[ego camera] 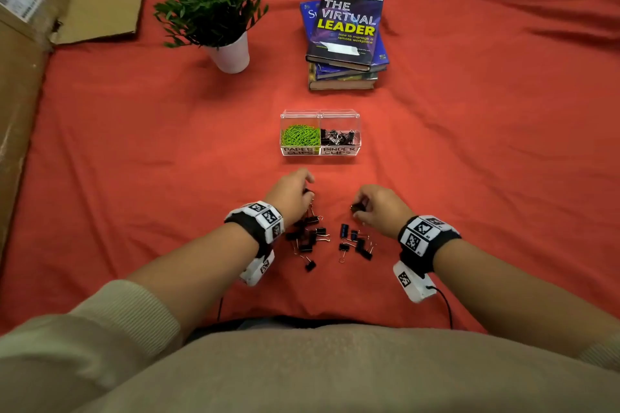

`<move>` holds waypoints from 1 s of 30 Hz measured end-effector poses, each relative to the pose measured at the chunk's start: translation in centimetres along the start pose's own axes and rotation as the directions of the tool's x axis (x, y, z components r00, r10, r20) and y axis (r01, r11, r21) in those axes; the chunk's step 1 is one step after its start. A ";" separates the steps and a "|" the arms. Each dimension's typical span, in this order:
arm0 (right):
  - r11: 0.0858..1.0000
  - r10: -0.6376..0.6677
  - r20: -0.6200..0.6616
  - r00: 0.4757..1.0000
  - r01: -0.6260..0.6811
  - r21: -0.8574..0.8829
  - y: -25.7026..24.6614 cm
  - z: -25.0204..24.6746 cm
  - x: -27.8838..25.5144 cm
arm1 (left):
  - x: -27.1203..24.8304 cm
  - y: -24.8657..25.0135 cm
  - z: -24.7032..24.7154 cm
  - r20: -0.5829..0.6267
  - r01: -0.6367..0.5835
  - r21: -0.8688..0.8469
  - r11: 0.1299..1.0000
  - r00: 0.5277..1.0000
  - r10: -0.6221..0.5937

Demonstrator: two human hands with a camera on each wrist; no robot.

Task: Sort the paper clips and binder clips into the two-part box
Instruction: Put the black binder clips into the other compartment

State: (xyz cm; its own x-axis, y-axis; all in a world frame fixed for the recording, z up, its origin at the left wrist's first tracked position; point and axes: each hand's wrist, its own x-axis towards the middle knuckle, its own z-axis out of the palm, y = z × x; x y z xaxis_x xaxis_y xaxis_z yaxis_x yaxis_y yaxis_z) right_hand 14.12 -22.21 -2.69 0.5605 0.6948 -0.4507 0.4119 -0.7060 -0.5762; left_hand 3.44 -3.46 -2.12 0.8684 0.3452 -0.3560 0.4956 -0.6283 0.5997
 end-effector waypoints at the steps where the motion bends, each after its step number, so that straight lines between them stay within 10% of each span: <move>1: 0.999 0.014 -0.045 0.999 -0.012 0.045 -0.6 -0.5 0.6 | 0.1 -0.7 -0.9 -0.010 0.042 0.009 0.999 0.999 -0.041; 7: 0.995 -0.047 -0.329 0.943 0.075 0.073 -4.8 -4.9 6.5 | -0.1 -4.5 -3.8 0.016 0.184 0.144 0.972 0.982 -0.188; 16: 0.970 -0.202 -0.308 0.930 0.147 -0.193 -7.2 -4.2 9.1 | -0.6 -5.6 -2.6 0.042 0.111 0.236 0.965 0.991 -0.124; 23: 0.898 -0.288 0.148 0.946 0.320 -0.300 -9.5 3.7 6.5 | -0.8 -5.7 -2.3 0.032 0.042 0.290 0.956 0.998 -0.054; 30: 0.926 -0.263 0.111 0.958 0.284 -0.249 -8.3 5.2 6.2 | -0.8 -5.4 -1.9 0.031 -0.002 0.323 0.946 0.999 -0.009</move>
State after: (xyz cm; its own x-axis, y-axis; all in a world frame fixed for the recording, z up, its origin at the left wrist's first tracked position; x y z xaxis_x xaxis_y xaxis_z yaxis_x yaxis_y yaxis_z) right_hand 10.46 -11.36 -4.26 0.3485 0.8670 -0.3561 0.7195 -0.4909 -0.4912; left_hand 0.06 0.99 -3.73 0.8631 0.3290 -0.3832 0.4622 -0.8205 0.3365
